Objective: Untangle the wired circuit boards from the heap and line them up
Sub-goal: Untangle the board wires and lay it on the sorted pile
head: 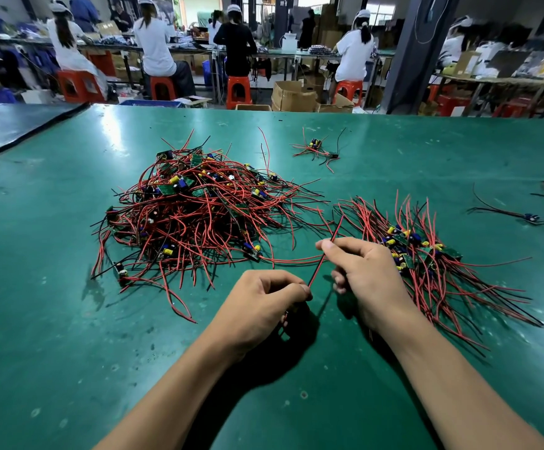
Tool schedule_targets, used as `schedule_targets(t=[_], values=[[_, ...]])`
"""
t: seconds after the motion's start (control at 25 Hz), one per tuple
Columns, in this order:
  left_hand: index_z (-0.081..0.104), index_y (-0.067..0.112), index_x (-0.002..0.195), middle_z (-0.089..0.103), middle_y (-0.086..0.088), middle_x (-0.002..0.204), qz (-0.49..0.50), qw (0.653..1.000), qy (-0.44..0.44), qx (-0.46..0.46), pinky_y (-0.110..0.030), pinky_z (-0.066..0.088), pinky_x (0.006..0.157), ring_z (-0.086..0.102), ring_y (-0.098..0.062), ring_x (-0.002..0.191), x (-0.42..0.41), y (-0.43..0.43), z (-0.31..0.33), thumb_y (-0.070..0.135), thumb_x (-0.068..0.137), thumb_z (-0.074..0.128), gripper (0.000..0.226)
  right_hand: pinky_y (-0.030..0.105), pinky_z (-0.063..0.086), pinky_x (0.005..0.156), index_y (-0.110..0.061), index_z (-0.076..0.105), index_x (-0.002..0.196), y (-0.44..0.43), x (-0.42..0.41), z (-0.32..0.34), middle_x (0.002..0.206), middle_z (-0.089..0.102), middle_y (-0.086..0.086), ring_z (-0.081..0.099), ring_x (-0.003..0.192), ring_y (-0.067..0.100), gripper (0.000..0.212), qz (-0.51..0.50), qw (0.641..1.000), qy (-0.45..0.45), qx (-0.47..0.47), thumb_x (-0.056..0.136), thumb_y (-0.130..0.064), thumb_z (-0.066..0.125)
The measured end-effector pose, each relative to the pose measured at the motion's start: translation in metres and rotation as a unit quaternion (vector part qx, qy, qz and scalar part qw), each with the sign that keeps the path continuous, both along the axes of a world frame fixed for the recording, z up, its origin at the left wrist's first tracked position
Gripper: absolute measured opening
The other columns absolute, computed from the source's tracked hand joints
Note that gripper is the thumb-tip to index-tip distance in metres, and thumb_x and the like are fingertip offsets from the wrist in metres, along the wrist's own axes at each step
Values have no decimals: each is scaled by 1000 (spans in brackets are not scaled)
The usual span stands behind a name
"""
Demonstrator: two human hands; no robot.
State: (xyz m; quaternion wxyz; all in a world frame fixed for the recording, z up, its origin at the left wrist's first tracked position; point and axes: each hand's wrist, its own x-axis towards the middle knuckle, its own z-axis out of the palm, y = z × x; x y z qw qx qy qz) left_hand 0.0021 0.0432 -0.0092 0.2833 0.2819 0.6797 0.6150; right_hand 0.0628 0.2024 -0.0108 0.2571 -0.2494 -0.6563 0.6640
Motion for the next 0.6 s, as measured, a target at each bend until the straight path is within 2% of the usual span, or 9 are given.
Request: schedule_targets(t=[0.08,0.16,0.24,0.28,0.4,0.6], values=[[73,10,72,64,-3,62,-13,1000,2,-2,-22,42,55,53,-16,58,0,-1,1,10,88,67,17,19,31,38,-1,71,92,4,-1,2,50,47,-3,38,38,7,13,-27,999,20,-12,92,-14,70],[73,13,70,63,-1,61,-34,999,9,-7,-22,41,56,52,-14,56,1,-3,2,14,83,69,14,18,30,36,-3,68,86,10,0,6,65,59,2,37,37,5,9,-63,995,48,-55,93,-9,68],[73,15,70,63,0,61,-44,998,27,-21,-22,42,57,53,-12,56,4,-4,4,17,82,69,13,16,28,35,-6,66,81,16,1,10,75,66,2,35,36,4,13,-87,988,67,-105,94,-6,65],[73,14,70,64,0,62,-44,998,33,-25,-22,42,58,53,-12,57,4,-4,3,14,85,69,15,17,27,34,-7,65,79,17,2,12,72,65,-1,34,35,4,16,-85,986,70,-122,95,-7,64],[72,12,71,63,-2,62,-42,998,25,-27,-26,41,62,53,-15,58,3,-3,3,7,88,66,19,17,23,33,-7,60,74,18,3,17,58,46,-4,31,35,4,24,-50,976,74,-200,97,-13,59],[72,8,73,62,-3,62,-46,999,14,-13,-22,42,57,52,-14,56,4,-4,3,8,88,68,15,15,24,30,-8,54,69,19,8,26,64,45,2,29,31,3,27,6,921,102,-376,96,-14,53]])
